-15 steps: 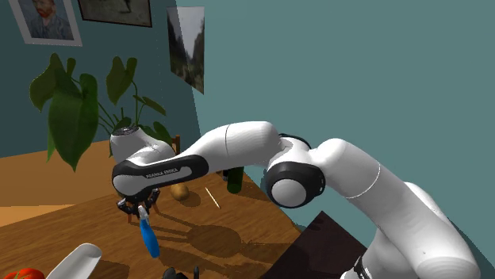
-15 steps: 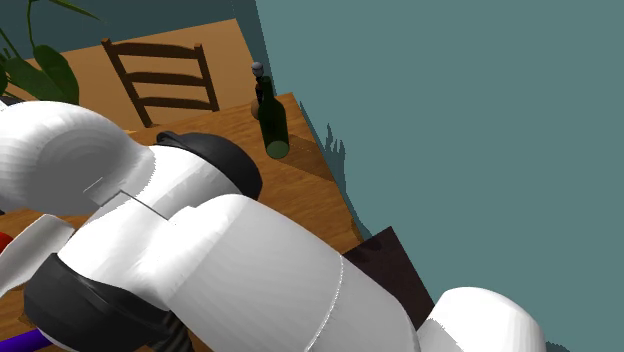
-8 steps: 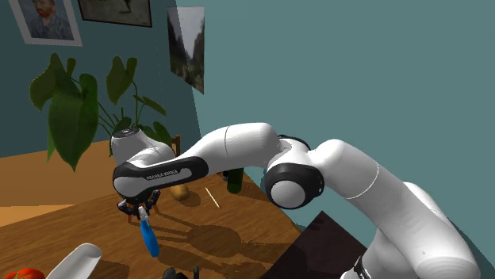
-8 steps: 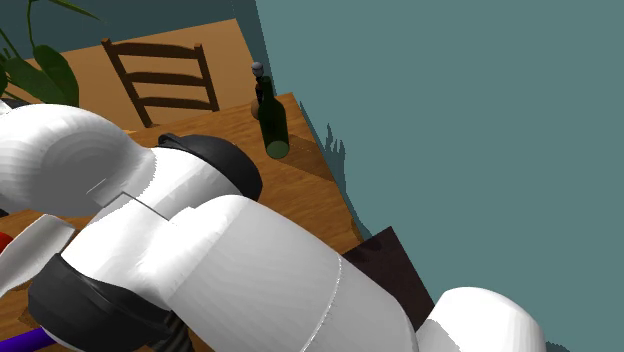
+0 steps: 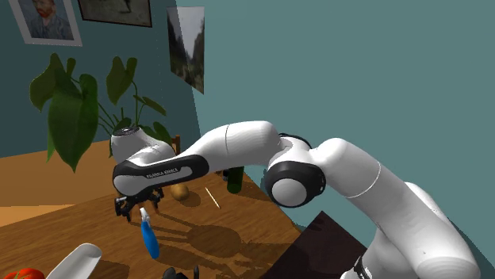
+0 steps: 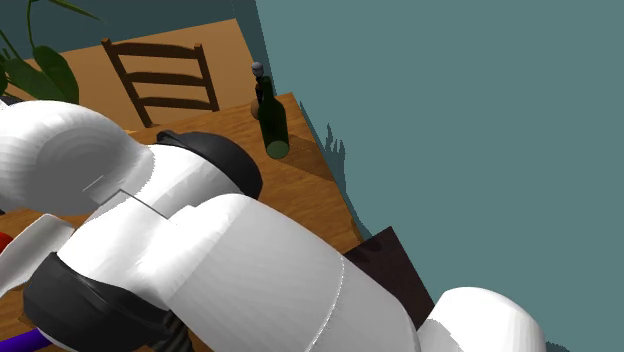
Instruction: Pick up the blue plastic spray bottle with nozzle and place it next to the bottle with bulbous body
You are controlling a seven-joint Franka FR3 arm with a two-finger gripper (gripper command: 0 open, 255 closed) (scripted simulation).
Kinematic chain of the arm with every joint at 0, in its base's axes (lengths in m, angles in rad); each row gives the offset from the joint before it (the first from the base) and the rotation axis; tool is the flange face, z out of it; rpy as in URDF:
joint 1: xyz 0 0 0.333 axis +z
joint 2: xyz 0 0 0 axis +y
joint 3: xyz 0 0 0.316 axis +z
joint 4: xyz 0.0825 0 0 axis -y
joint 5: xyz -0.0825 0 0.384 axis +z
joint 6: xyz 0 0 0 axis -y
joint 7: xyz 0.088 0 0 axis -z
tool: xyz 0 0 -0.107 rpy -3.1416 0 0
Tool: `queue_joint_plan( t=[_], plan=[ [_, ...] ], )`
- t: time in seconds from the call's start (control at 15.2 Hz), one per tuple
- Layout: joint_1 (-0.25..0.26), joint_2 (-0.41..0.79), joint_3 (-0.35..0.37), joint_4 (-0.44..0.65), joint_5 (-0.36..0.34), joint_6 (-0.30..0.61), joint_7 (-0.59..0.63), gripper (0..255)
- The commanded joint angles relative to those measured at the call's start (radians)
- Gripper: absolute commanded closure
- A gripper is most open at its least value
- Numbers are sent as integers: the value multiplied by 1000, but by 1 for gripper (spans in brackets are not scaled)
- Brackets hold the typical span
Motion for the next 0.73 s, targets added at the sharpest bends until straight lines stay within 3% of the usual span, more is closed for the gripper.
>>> queue_joint_plan(
  t=[0.0,0.13,0.66],
  plan=[
    [0,-21,1,15,1,-35,-1,0],
    [0,-50,2,24,2,-73,-2,0],
    [0,-50,2,24,2,-73,-2,0]
  ],
)
